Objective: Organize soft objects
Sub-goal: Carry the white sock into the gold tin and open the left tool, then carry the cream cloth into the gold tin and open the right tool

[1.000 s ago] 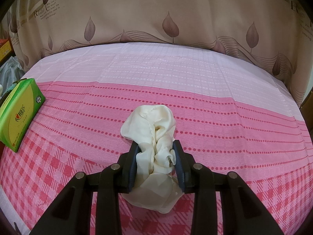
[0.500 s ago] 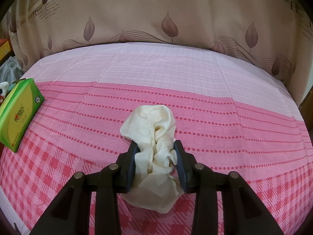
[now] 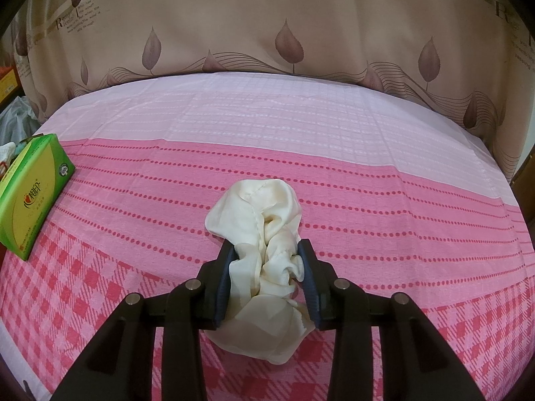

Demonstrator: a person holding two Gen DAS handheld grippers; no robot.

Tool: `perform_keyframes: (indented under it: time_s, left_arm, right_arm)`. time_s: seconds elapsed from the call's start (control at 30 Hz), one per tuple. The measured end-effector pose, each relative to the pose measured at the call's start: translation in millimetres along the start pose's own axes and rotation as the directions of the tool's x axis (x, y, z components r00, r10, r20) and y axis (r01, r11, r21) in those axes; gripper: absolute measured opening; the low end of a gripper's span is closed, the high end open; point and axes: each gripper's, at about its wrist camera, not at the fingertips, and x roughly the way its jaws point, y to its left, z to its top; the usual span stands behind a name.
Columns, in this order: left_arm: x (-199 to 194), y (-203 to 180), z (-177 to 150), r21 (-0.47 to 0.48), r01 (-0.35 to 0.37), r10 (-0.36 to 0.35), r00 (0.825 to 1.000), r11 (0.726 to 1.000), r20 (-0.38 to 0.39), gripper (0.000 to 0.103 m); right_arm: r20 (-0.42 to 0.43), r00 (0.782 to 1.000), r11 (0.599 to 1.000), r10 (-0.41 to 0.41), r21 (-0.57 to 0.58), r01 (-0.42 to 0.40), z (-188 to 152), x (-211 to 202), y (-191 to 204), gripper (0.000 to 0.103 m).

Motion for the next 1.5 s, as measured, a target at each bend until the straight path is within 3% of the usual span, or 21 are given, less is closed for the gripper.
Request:
perform_keyframes:
  time_s: [0.23,0.37,0.53,0.6,0.77,0.87,1.2,1.5]
  left_arm:
    - [-39.8,4.4,-38.7,0.021,-0.084,0.083,0.994,0.996,0.071,0.055]
    - [-53.6,0.1,-60.1,0.071,-0.135,0.126,0.985,0.988,0.118,0.055]
    - [-58.3,-1.0,-77.3,0.095,-0.130,0.117,0.984,0.987,0.131,0.056]
    - [-57.1,-0.7,-78.0,0.098,-0.132,0.119,0.984,0.986,0.130,0.056]
    - [-59.7,6.3,-81.9,0.073,-0.105,0.093,0.984,0.992,0.153,0.056]
    - [-57.5,14.2,-79.5,0.046,-0.088,0.080,0.987,0.995,0.140,0.056]
    - [-52.7,26.3,-78.0,-0.002,-0.083,0.083,0.989,0.997,0.119,0.056]
    - [-54.3,25.5,-78.7,-0.006,-0.093,0.093,0.989,0.996,0.114,0.056]
  right_arm:
    - [0.000,1.000,1.000,0.008,0.005,-0.008,0.6,-0.7,-1.3,0.036]
    - [-0.010,0.999,0.999,0.035,-0.016,-0.035,2.7,1.6,0.5,0.055]
    - [-0.011,1.000,0.999,-0.007,-0.033,0.006,3.2,1.5,3.9,0.054]
    - [-0.011,1.000,1.000,-0.008,-0.018,0.008,2.7,-0.4,4.6,0.053]
    - [-0.002,1.000,0.999,-0.025,-0.026,0.025,0.5,-5.0,15.0,0.028]
    - [0.002,0.999,0.999,-0.040,-0.031,0.040,-0.8,-7.5,21.6,0.021]
    - [0.019,0.999,0.999,-0.036,-0.011,0.036,-3.2,-24.9,41.8,0.018]
    - [0.098,0.994,0.998,0.043,-0.055,-0.038,11.6,-71.6,76.0,0.018]
